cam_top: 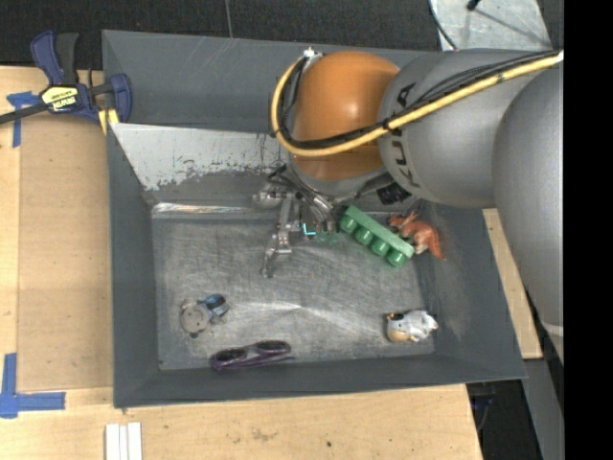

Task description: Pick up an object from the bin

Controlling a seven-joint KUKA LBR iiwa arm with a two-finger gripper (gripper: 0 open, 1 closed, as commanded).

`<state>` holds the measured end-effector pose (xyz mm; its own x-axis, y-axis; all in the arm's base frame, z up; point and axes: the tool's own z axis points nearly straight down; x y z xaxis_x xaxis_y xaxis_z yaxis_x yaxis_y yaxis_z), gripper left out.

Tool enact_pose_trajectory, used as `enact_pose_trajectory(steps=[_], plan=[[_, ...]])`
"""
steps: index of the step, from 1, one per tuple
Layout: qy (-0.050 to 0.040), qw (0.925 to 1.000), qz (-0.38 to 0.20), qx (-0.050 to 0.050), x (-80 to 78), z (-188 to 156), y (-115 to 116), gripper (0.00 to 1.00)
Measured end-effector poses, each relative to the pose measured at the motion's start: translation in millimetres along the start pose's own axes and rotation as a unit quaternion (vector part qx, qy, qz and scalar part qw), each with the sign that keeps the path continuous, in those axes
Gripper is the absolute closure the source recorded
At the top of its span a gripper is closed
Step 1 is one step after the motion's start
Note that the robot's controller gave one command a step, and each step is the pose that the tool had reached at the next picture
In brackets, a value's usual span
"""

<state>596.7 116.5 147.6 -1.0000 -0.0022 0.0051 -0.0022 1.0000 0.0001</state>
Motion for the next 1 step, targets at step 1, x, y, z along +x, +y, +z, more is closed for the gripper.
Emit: enact_pose_trajectory(steps=[1], plan=[[-0.0013,1.0,0.0,0.0,-0.4,-2.0,-0.1,0.0]])
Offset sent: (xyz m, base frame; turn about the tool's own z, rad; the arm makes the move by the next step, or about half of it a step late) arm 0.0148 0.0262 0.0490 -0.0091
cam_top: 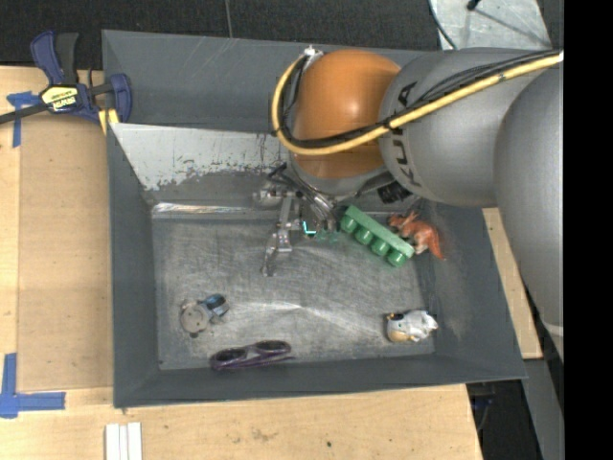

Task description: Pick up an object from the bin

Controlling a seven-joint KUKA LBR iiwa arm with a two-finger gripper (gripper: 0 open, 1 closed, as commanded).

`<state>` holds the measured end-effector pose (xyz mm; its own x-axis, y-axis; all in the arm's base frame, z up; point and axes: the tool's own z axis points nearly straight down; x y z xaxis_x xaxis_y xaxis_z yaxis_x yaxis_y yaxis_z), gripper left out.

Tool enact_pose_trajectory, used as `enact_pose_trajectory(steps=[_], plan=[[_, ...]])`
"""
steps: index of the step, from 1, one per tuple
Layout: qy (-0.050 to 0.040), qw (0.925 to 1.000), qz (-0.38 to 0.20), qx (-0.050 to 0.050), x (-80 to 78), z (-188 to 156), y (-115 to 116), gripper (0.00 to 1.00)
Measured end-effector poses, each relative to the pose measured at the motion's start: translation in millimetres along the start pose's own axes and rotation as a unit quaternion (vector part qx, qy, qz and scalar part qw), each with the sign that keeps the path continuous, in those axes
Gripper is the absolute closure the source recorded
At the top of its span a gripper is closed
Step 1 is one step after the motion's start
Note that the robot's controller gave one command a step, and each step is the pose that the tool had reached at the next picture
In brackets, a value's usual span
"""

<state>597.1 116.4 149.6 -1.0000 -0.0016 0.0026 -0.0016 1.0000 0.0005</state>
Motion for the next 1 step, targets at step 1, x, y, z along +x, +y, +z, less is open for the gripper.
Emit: enact_pose_trajectory(steps=[1], plan=[[-0.0013,1.0,-0.003,0.001,-9.6,-29.4,14.8,0.0]])
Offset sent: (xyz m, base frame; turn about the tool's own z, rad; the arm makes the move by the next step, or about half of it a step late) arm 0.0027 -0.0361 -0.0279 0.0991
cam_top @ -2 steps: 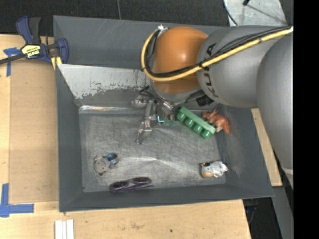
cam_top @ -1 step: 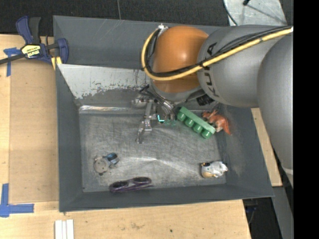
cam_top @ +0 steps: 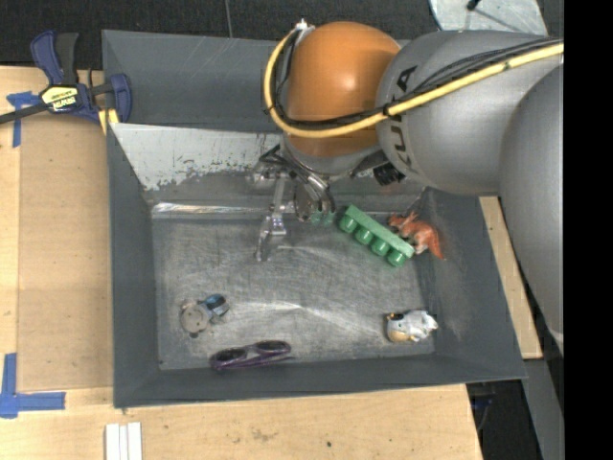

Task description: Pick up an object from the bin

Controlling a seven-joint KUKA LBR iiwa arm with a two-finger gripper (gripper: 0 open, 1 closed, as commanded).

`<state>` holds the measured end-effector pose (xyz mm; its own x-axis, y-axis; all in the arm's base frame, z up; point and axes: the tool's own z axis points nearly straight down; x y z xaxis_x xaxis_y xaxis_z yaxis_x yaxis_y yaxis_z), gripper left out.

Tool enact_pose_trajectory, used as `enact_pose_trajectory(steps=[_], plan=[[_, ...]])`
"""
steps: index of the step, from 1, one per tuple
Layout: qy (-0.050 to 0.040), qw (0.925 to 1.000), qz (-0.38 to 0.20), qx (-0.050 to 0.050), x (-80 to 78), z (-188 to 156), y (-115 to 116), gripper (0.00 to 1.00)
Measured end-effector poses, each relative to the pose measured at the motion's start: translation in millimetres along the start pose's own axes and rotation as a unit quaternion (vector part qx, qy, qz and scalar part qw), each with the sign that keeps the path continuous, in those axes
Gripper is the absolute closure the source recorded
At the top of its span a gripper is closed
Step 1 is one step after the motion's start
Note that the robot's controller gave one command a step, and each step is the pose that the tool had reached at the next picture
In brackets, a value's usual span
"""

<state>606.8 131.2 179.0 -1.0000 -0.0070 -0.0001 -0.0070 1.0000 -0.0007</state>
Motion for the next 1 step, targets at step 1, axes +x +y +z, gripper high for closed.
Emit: enact_pose_trajectory(steps=[1], plan=[[-0.0069,0.9998,0.019,-0.003,-0.7,10.7,-14.8,0.0]])
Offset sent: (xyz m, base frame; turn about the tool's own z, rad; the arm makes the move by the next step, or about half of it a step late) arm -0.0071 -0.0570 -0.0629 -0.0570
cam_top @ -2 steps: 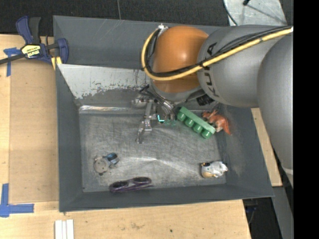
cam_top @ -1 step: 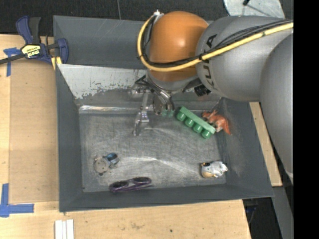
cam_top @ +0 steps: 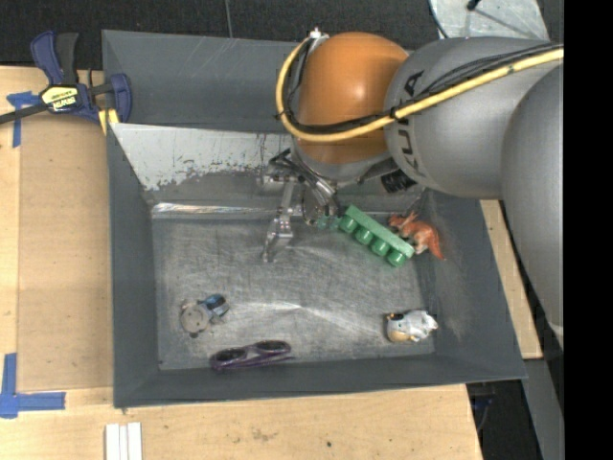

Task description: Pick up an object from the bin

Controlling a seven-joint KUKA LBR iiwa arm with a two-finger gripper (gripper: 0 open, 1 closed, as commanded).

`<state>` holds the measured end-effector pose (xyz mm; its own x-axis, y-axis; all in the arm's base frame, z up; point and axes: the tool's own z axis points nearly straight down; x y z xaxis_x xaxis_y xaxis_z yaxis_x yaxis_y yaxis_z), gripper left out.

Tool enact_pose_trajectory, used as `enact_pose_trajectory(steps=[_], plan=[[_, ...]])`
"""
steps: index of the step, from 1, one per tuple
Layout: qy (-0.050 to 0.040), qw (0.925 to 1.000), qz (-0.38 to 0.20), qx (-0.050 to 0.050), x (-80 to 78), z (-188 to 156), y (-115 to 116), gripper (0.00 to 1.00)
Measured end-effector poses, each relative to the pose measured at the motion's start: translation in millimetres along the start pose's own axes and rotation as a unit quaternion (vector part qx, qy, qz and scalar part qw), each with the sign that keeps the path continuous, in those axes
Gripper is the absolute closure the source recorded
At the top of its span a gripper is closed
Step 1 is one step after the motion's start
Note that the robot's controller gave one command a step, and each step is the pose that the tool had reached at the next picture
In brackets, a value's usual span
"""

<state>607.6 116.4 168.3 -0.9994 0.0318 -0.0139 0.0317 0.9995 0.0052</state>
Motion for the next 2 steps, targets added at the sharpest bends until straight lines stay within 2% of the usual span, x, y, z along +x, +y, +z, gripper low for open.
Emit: enact_pose_trajectory(steps=[1,2], plan=[[0.0061,0.9996,-0.027,0.002,5.3,39,-31,0.0],[0.0061,0.9998,-0.02,0.002,-6.3,32,-53,0.0]])
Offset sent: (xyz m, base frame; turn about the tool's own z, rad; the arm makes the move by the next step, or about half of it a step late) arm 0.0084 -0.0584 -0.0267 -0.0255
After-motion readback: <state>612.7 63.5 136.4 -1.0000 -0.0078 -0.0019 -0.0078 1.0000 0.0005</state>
